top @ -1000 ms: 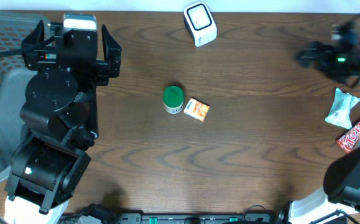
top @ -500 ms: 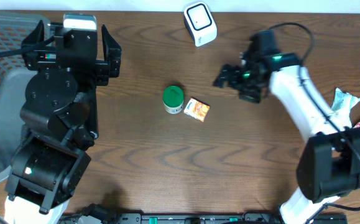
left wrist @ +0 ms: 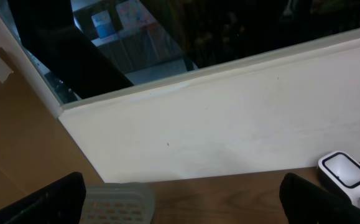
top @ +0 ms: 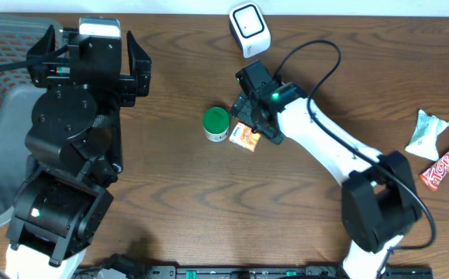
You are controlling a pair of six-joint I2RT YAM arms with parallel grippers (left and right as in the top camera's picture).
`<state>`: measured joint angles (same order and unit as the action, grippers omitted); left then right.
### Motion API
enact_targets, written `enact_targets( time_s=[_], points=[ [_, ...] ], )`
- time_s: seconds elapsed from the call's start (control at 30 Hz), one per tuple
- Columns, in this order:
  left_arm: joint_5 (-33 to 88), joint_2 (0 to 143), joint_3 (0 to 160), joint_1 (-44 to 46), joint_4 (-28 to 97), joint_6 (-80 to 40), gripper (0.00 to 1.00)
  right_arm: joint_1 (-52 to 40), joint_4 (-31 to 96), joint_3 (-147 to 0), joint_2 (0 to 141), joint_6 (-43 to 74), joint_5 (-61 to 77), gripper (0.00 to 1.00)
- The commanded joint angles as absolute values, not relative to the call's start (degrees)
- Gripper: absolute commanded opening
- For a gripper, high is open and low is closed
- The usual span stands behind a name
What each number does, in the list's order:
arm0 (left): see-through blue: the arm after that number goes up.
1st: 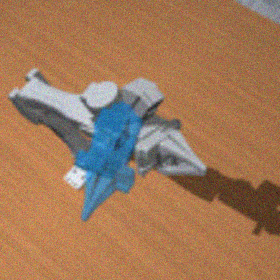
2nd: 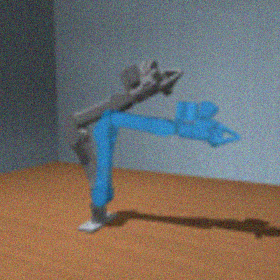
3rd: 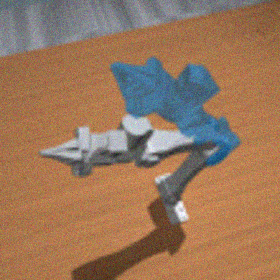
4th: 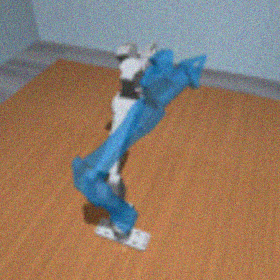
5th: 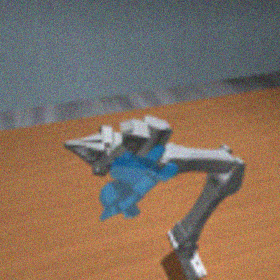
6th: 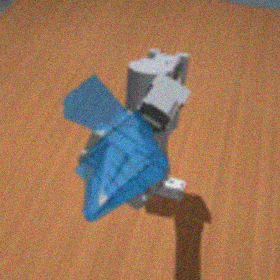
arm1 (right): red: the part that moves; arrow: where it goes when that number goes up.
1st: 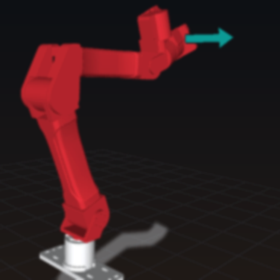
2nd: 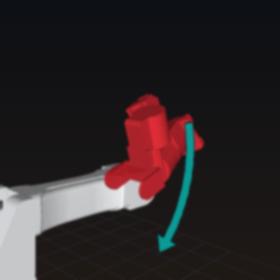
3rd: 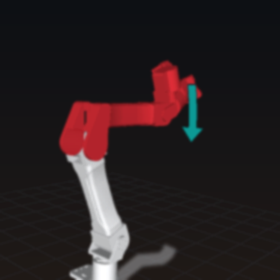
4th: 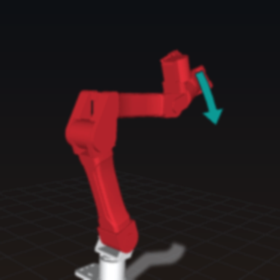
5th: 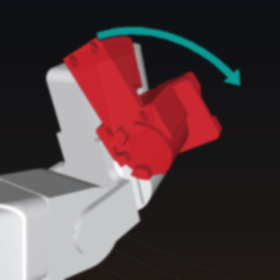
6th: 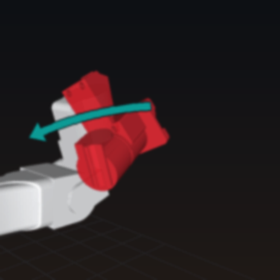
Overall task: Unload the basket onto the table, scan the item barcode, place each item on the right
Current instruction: 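Reach the right gripper to the orange snack box and grasp it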
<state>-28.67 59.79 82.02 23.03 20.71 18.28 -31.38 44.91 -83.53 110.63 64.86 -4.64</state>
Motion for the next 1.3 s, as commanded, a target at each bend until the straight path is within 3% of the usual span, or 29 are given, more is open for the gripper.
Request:
enact_targets(
  time_s=[0.0,0.4,0.77,0.83,1.0,1.27],
  points=[
    [-29.02,59.46,82.94,22.79,20.58,18.81,1.0,-31.48,44.86,-83.44,113.1,72.38,-6.72,0.99],
    [-29.02,59.46,82.94,22.79,20.58,18.81,1.0,-31.18,42.37,-83.44,115.39,75.09,-3.92,0.99],
    [-29.02,59.46,82.94,22.79,20.58,18.81,1.0,-31.16,37.54,-83.46,121.3,69.21,4.62,0.99],
    [-28.99,59.46,82.94,22.79,20.58,18.81,1.0,-31.18,37.87,-83.46,121.34,67.68,4.67,0.91],
    [-29.02,59.46,82.94,22.79,20.58,18.81,1.0,-30.98,40.91,-83.46,121.34,64.9,4.6,0.6],
    [-29.02,59.46,82.94,22.79,20.58,18.81,1.0,-28.58,43.24,-83.7,121.12,60.49,7.53,0.54]
  ],
)
